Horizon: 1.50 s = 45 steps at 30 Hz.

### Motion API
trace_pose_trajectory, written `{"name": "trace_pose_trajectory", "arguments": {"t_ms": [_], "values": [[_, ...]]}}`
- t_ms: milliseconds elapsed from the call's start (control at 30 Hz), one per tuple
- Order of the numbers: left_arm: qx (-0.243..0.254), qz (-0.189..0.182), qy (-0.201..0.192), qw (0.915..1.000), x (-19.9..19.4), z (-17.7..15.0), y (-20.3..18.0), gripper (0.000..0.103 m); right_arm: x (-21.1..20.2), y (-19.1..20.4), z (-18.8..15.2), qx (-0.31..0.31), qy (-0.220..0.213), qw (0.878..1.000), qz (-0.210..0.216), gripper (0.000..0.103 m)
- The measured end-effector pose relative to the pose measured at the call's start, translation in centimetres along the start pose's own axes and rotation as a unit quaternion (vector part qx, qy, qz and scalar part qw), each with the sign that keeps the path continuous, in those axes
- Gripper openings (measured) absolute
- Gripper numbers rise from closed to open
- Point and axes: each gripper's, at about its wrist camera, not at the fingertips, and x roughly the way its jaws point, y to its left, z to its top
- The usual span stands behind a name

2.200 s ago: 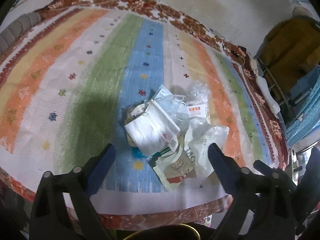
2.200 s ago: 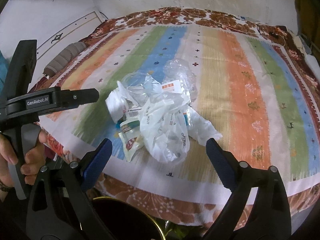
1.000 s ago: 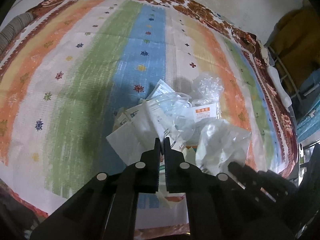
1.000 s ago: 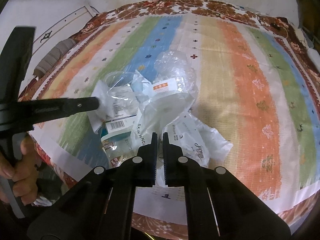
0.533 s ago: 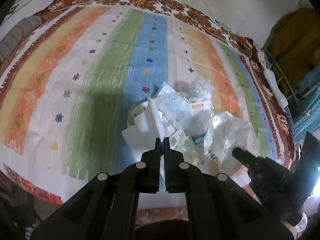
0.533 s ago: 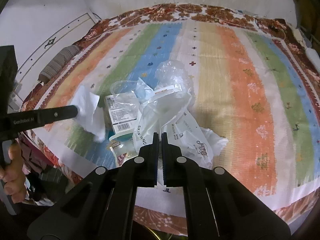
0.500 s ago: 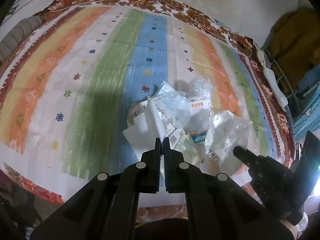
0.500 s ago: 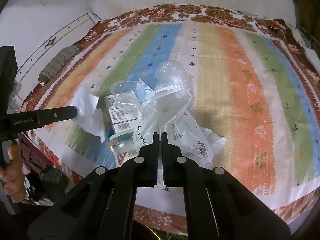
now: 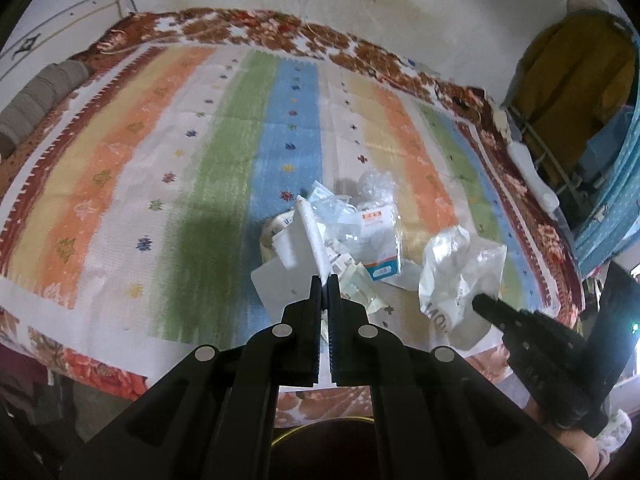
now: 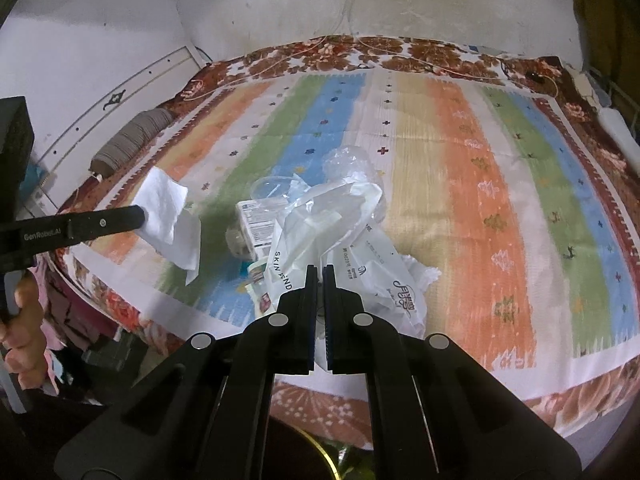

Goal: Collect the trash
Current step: 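Grasp white tissue with the left gripper while the right gripper grasps a white plastic bag, then carry tissue and bag over the bin and open both grippers to drop them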

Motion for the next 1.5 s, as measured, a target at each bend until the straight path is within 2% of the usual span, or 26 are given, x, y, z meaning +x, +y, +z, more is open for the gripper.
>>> {"name": "trace_pose_trajectory", "arguments": {"t_ms": [300, 500, 733, 1000, 1500], "values": [[0.001, -0.025, -0.014, 0.9996, -2.9, -2.0, -0.5, 0.002, -2.6, 1.9, -1.7, -0.019, -0.018, 1.000, 0.000, 0.002], [0.013, -0.023, -0.036, 0.9990, -4.8, -4.2, -1.1, 0.002, -3.8, 3.4, -3.8, -0.027, -0.021, 0.999, 0.006, 0.002], [0.026, -0.032, -0.043, 0.9983, -6.1, -6.4, -1.9, 0.002, -5.0, 3.7, -5.5, -0.028, -0.028, 0.999, 0.003, 0.002], [0.027, -0.047, -0.050, 0.9973, -7.4, -8.7, -1.9, 0.002, -6.3, 4.0, -7.8, -0.013, -0.030, 0.999, 0.022, 0.002], [0.043, -0.081, -0.048, 0.9946, -9.1, -14.1, -2.5, 0.002, -7.5, 4.6, -12.5, 0.006, -0.008, 0.999, 0.049, 0.002]]}}
